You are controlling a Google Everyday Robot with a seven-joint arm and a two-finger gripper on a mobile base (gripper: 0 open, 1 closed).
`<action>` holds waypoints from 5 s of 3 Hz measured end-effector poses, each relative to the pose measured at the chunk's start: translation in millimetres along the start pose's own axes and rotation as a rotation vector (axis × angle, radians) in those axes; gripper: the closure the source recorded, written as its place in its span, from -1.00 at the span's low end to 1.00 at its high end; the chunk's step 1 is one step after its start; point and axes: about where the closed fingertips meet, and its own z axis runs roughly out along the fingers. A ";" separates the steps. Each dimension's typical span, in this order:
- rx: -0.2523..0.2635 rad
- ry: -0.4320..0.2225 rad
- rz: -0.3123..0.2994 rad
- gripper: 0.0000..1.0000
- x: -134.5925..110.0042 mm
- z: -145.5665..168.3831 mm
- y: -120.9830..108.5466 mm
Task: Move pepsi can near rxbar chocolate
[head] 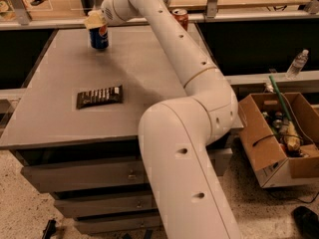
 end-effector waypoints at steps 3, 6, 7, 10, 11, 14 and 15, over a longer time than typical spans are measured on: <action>-0.002 -0.041 -0.023 1.00 -10.3 -36.0 46.7; -0.063 -0.046 0.037 1.00 9.7 -55.0 111.6; -0.095 -0.019 0.051 1.00 18.1 -69.2 128.8; -0.131 0.061 0.138 1.00 42.9 -99.9 177.6; -0.125 0.088 0.176 1.00 51.6 -107.9 192.9; -0.029 0.142 0.210 -0.27 54.4 -114.7 197.7; 0.010 0.145 0.211 -0.73 51.9 -111.3 194.1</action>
Offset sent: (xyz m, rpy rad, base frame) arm -0.0783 -0.0177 0.0348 0.0147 -0.0614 -0.0207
